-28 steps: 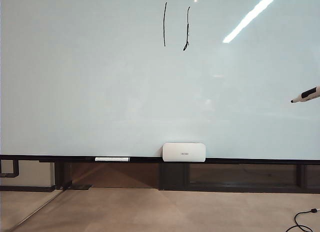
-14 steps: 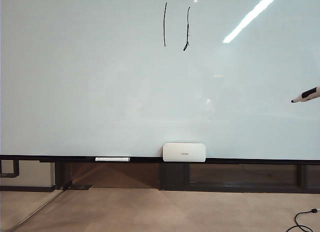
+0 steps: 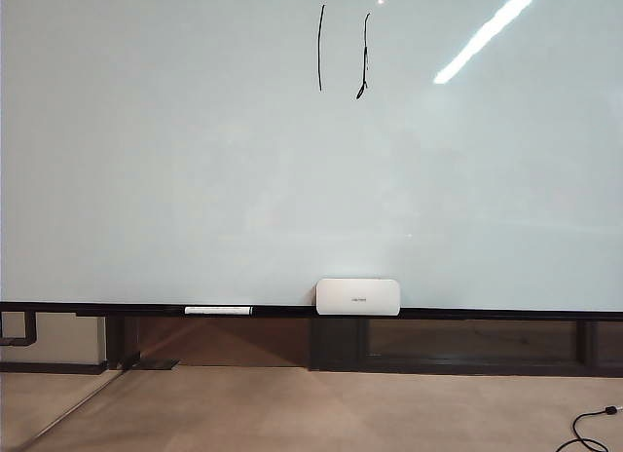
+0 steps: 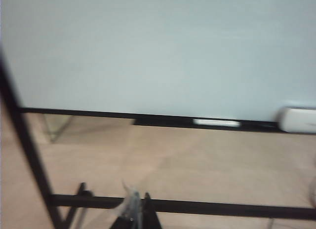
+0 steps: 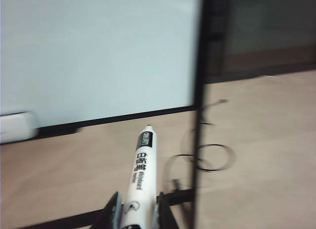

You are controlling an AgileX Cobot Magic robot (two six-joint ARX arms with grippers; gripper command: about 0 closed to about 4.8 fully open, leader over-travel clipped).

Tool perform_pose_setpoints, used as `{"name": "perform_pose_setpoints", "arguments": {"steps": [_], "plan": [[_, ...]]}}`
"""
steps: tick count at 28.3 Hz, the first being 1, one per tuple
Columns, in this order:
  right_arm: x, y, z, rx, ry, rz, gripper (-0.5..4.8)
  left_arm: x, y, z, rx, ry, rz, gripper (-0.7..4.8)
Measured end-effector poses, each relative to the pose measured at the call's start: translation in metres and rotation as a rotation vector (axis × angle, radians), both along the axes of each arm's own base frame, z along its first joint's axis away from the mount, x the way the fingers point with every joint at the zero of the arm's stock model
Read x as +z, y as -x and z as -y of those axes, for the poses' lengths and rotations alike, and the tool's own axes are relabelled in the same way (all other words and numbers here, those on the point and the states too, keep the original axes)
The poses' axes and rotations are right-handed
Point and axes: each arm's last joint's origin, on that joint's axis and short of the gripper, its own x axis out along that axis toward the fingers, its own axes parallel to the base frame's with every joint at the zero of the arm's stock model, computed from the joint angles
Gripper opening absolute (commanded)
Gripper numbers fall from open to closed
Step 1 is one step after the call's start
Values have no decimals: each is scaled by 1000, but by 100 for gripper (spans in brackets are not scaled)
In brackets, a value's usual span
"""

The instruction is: Reach to the right to find the marker pen, pick it up, and write the number 11 on the whiteboard.

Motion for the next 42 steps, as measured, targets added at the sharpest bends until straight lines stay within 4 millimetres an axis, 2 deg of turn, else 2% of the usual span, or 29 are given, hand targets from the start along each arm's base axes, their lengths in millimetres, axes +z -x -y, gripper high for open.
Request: {"name": "perform_pose_setpoints", "arguments": {"steps": [8,42], "plan": [[0,2,15,-158,0,0,-1,0,0,-2,28,0,-1,-6],[0,2,15,-153,0,0,-1,0,0,-2,27,0,0,-6]]}}
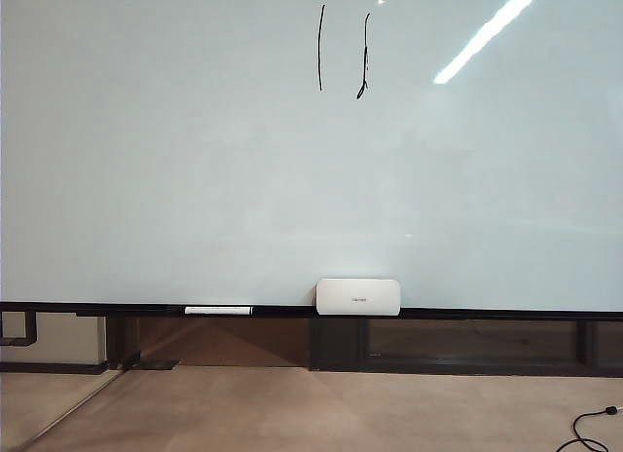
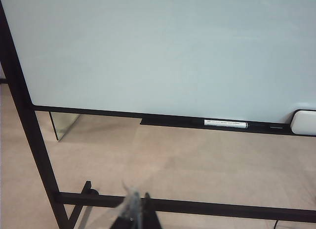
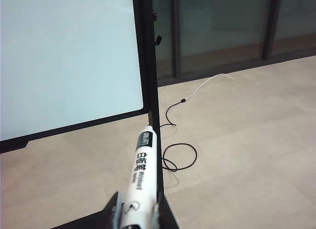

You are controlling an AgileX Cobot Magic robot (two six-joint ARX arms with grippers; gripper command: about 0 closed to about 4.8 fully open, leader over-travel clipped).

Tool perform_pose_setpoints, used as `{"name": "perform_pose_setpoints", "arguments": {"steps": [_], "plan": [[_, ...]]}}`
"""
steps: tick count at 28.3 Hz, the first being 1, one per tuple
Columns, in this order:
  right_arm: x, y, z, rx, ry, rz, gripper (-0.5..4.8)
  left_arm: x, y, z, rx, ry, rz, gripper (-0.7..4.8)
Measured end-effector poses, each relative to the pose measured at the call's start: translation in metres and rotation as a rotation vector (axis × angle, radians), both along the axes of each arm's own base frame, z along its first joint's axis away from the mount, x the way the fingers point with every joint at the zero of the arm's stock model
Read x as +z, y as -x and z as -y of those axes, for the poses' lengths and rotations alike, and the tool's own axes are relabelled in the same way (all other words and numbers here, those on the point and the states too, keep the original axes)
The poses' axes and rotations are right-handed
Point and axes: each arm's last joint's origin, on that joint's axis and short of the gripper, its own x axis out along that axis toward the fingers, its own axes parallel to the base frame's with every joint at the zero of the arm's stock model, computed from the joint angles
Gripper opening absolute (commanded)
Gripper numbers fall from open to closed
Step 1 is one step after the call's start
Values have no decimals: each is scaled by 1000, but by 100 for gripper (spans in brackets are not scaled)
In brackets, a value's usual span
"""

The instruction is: Reach to the right to find the marker pen, pick it up, and write the number 11 on the whiteboard.

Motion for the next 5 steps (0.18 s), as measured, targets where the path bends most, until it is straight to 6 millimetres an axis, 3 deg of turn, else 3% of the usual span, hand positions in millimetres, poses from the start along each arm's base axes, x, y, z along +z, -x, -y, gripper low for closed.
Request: {"name": "perform_pose_setpoints", "arguments": {"steps": [5], "plan": [[0,0,0,0,0,0,-1,0,0,0,0,0,0,-6]]}}
